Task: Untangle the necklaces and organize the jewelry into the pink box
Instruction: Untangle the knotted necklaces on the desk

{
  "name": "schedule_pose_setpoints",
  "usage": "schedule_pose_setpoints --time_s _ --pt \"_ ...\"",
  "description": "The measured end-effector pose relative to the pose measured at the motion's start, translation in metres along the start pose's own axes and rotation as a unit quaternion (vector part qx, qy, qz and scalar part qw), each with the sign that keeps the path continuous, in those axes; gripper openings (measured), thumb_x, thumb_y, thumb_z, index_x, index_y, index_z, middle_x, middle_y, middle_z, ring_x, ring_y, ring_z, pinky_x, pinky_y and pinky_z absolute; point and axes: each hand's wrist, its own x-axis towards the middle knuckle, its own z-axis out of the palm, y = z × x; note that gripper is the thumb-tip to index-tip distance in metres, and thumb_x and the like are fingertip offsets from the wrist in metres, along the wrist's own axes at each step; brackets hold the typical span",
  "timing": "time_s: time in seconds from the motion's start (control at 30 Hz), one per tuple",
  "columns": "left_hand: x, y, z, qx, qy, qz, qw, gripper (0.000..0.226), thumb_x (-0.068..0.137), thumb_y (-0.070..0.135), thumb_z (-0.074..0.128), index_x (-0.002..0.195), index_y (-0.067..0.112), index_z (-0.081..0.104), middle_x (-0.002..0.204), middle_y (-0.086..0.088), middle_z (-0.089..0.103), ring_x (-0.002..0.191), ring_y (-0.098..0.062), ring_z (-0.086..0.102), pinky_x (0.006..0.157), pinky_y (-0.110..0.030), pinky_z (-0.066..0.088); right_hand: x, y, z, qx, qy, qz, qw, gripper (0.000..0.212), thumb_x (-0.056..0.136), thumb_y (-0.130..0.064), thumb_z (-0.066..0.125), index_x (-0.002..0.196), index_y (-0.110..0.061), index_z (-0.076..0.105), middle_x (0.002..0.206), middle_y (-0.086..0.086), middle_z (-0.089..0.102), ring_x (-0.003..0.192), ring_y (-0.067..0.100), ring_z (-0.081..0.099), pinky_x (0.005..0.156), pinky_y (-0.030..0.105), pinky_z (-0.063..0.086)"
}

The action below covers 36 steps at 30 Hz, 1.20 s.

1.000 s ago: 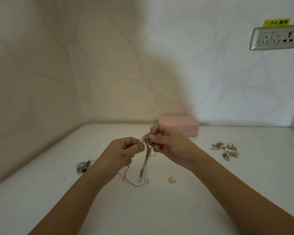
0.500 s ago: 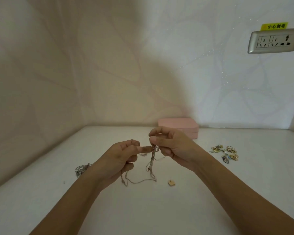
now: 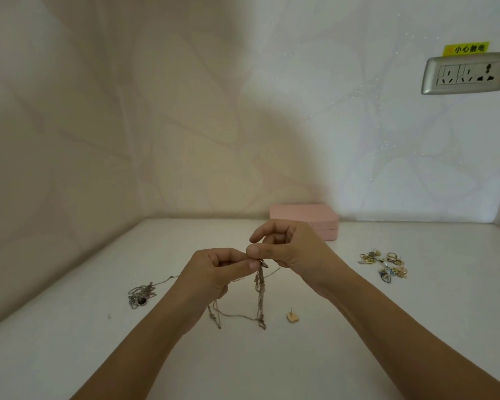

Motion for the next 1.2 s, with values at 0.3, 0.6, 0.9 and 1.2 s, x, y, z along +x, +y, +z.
schedule_pose_setpoints --time_s 0.3,0.6,0.9,1.2 --pt "-0.002 0.007 0.001 -0.099 -0.093 -0.018 0.991 0.014 0.082 0.028 0.064 0.068 0.024 0.066 0.066 0.003 0.022 0.051 -0.007 0.018 0.040 -0.012 0.024 0.001 -0.001 -0.003 0.219 -0.047 0.062 0.973 0.013 0.071 -0.014 0.065 0.084 -0.013 0.064 0.061 -0.004 0.059 0.037 0.001 0.028 0.039 0.013 0.020" --pt "0.001 0.003 -0.003 -0.179 -0.079 -0.005 0.981 0.013 0.074 0.022 0.068 0.064 0.023 0.062 0.074 -0.002 0.017 0.049 -0.006 0.018 0.039 -0.013 0.020 0.005 0.012 -0.003 0.357 -0.159 0.055 0.919 0.028 0.063 -0.016 0.087 0.084 -0.018 0.068 0.077 -0.001 0.063 0.037 0.000 0.036 0.038 0.012 0.028" --pt "-0.001 0.005 0.003 -0.135 -0.060 -0.007 0.989 0.023 0.081 0.036 0.057 0.075 0.016 0.066 0.068 0.002 0.047 0.049 -0.006 0.021 0.040 -0.012 0.023 0.000 -0.002 0.000 0.081 -0.046 0.024 0.995 0.021 0.087 0.003 0.056 0.093 -0.014 0.066 0.061 -0.008 0.048 0.046 0.006 0.026 0.048 0.019 0.020" --pt "0.000 0.009 -0.002 -0.149 -0.034 -0.081 0.985 0.039 0.090 0.028 0.053 0.053 0.021 0.043 0.058 0.001 0.047 0.045 -0.008 0.020 0.040 -0.017 0.018 0.002 0.001 -0.013 -0.331 0.122 -0.123 0.928 0.016 0.088 -0.012 0.065 0.093 -0.024 0.074 0.084 -0.015 0.057 0.065 0.002 0.051 0.066 0.010 0.040"
